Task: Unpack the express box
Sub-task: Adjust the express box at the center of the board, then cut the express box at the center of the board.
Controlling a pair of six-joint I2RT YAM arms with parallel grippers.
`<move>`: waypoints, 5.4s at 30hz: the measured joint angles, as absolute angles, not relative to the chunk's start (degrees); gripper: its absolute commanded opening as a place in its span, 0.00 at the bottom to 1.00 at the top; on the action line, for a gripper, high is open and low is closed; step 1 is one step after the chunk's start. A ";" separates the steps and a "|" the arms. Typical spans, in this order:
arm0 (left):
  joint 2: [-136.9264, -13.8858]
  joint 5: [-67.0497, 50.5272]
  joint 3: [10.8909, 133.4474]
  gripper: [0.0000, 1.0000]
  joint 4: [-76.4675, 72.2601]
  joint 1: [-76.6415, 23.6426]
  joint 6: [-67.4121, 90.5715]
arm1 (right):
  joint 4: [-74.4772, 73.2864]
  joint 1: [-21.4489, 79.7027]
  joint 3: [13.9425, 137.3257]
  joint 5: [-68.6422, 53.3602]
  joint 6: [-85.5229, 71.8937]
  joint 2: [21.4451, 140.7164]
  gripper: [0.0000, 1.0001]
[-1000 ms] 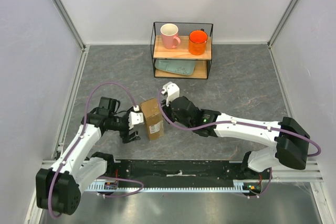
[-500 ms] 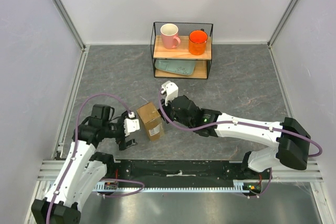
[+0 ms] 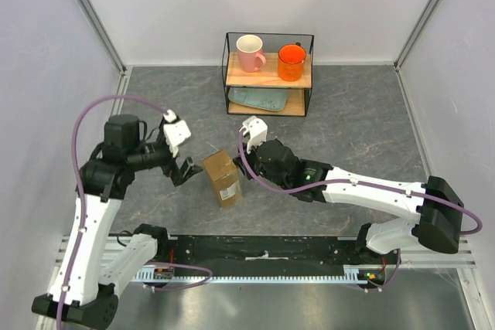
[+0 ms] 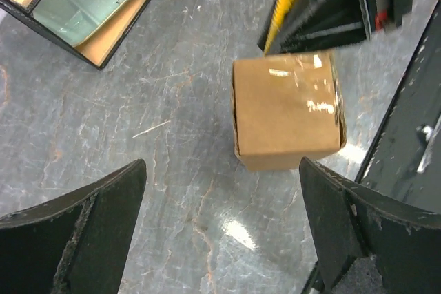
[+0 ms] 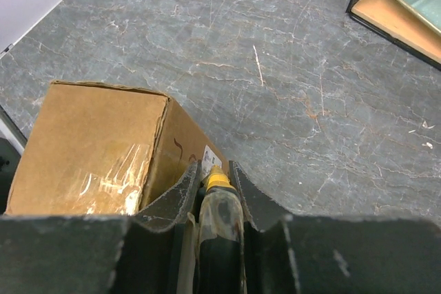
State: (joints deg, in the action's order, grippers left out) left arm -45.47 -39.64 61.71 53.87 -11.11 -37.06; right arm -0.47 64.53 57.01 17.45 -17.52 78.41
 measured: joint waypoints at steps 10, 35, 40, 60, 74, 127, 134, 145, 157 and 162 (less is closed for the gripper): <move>-59.46 -40.51 71.59 1.00 57.54 -14.96 -24.88 | -0.45 64.55 56.64 18.35 -17.54 77.19 0.00; -54.65 -17.56 67.83 1.00 54.83 -32.91 -15.64 | -0.01 64.53 56.29 19.40 -17.54 76.69 0.00; -54.81 -16.80 67.66 1.00 53.63 -33.58 -14.81 | 0.05 64.53 56.27 19.42 -17.56 76.69 0.00; -54.81 -21.04 66.83 0.99 54.35 -34.81 -14.26 | 0.36 64.49 56.27 19.40 -17.56 76.69 0.00; -54.83 -21.06 69.84 1.00 55.09 -34.85 -14.31 | 0.36 64.49 56.27 19.40 -17.58 76.69 0.00; -58.50 -19.55 63.55 0.98 52.42 -36.53 -16.12 | 3.18 64.49 55.20 17.37 -18.76 76.88 0.00; -59.86 -19.38 62.13 0.97 51.42 -37.17 -16.12 | 3.42 64.49 54.24 16.99 -18.92 76.88 0.00; -60.62 -17.87 60.20 0.95 50.04 -38.13 -16.16 | 3.44 64.49 53.87 16.51 -19.57 76.86 0.00; -62.59 -17.45 58.67 0.84 46.63 -38.50 -16.60 | 3.42 64.60 53.25 15.29 -20.08 76.60 0.00; -62.13 -16.97 57.98 0.73 45.89 -38.76 -17.19 | 3.88 64.71 51.81 15.42 -20.43 75.35 0.00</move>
State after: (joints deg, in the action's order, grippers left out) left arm -62.13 -16.97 57.98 45.89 -38.76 -17.19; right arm 3.88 64.71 51.81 15.42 -20.43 75.35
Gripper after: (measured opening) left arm 0.799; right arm 0.251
